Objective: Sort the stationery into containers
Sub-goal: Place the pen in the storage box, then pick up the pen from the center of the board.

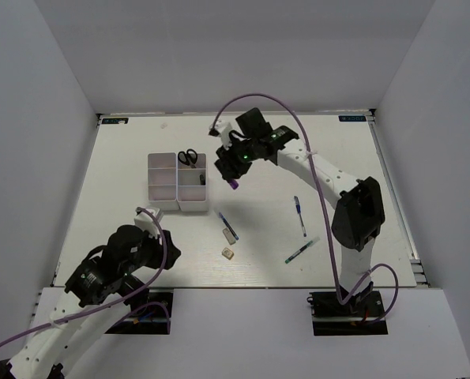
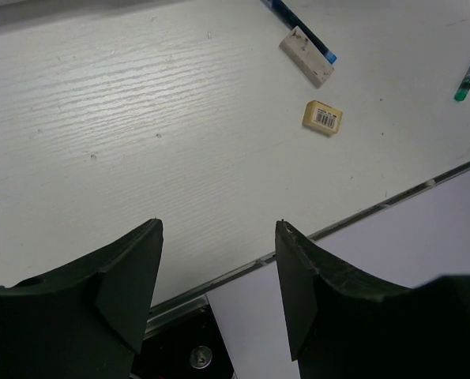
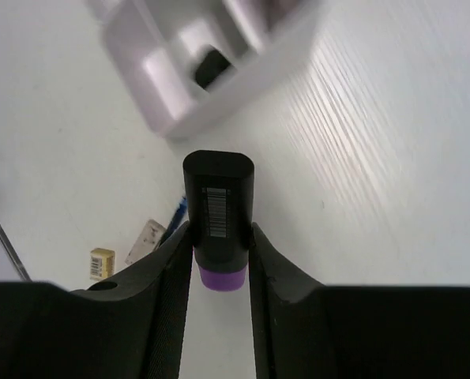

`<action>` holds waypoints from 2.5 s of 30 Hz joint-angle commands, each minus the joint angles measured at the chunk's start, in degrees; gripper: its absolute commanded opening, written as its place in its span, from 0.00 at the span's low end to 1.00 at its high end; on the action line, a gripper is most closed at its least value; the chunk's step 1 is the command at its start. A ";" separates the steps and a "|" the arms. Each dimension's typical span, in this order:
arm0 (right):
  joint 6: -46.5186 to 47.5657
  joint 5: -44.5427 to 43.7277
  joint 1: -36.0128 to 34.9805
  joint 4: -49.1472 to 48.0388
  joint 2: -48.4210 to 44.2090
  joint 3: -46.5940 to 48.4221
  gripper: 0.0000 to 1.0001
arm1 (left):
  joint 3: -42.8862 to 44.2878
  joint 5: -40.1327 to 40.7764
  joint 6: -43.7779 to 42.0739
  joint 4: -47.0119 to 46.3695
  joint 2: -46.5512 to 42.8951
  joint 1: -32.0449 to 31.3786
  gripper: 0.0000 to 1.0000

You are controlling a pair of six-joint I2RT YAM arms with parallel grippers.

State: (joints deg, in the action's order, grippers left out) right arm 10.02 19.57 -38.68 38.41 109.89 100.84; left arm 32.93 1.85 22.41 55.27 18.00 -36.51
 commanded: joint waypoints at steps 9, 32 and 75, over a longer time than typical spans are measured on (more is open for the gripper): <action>24.61 8.82 -11.07 -15.44 3.58 7.71 0.00 | -0.49 3.60 0.61 -0.16 -1.56 -0.05 0.69; 29.35 -4.46 -14.06 -29.03 12.20 5.60 0.34 | -0.58 4.13 0.96 -0.16 -3.50 0.04 0.69; -13.62 -8.67 21.97 -0.35 -43.79 -47.40 0.28 | 38.96 28.93 46.22 -11.21 78.23 -18.17 0.47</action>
State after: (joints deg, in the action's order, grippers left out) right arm -1.56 7.33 -18.72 41.34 66.30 54.50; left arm 71.68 32.99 62.54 46.50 96.23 -58.00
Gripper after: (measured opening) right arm 0.278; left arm 0.471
